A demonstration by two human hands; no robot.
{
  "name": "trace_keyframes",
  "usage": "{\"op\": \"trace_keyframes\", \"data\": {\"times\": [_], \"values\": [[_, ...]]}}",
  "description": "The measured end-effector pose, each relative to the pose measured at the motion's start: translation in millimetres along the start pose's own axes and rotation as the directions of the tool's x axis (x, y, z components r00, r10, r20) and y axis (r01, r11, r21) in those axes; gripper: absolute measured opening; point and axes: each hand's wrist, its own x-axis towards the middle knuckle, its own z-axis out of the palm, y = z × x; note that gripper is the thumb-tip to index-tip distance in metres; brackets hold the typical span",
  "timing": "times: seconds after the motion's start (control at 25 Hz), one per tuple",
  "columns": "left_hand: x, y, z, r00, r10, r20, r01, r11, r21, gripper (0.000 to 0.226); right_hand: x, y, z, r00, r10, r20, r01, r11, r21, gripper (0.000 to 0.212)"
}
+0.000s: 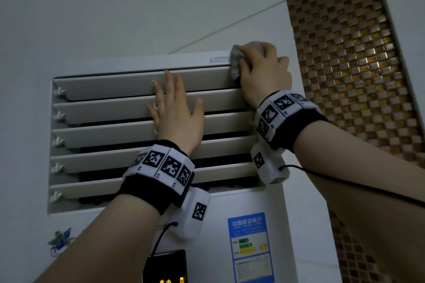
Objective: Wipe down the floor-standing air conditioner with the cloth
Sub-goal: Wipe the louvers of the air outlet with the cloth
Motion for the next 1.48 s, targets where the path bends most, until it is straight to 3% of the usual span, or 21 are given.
{"op": "trace_keyframes", "data": {"times": [0.08, 0.24, 0.36, 0.52, 0.68, 0.84, 1.0, 1.16, 1.32, 1.48], "values": [[0, 1, 0, 1.000, -0.003, 0.000, 0.003, 1.000, -0.005, 0.066, 0, 0, 1, 0.993, -0.114, -0.012, 0.113, 0.992, -0.051, 0.033], [-1, -1, -1, 1.000, -0.008, -0.013, 0.008, 0.999, -0.036, 0.065, 6, -8, 3, 0.999, -0.032, -0.020, 0.032, 0.999, -0.023, 0.031], [-1, -2, -1, 1.000, -0.007, -0.021, 0.006, 0.998, -0.057, 0.066, -5, -18, 15, 0.973, -0.232, -0.018, 0.230, 0.970, -0.075, 0.032], [-2, -7, -5, 0.999, -0.031, -0.030, 0.028, 0.996, -0.082, 0.065, 2, -24, 17, 0.996, -0.082, -0.034, 0.083, 0.997, 0.005, 0.030], [-1, -10, -8, 0.999, -0.045, -0.028, 0.043, 0.995, -0.095, 0.064, -6, -34, 22, 0.970, -0.244, 0.007, 0.244, 0.970, 0.006, 0.030], [-3, -15, -11, 0.996, -0.087, -0.022, 0.085, 0.994, -0.071, 0.063, 5, -30, 15, 0.995, -0.102, -0.003, 0.101, 0.994, -0.032, 0.034], [-6, -19, -14, 0.994, -0.110, -0.019, 0.110, 0.993, -0.039, 0.062, -3, -39, 19, 0.968, -0.248, 0.044, 0.249, 0.968, -0.038, 0.032], [-4, -27, -19, 0.993, -0.117, -0.012, 0.116, 0.993, -0.024, 0.062, 3, -40, 18, 0.997, -0.074, -0.002, 0.074, 0.997, -0.029, 0.033], [1, -37, -27, 0.994, -0.112, -0.015, 0.112, 0.994, -0.018, 0.062, -8, -58, 29, 0.965, -0.261, 0.032, 0.262, 0.965, -0.025, 0.030], [3, -53, -38, 0.994, -0.106, -0.001, 0.106, 0.994, -0.005, 0.063, -1, -66, 29, 0.999, -0.014, -0.039, 0.014, 1.000, -0.002, 0.029]]}}
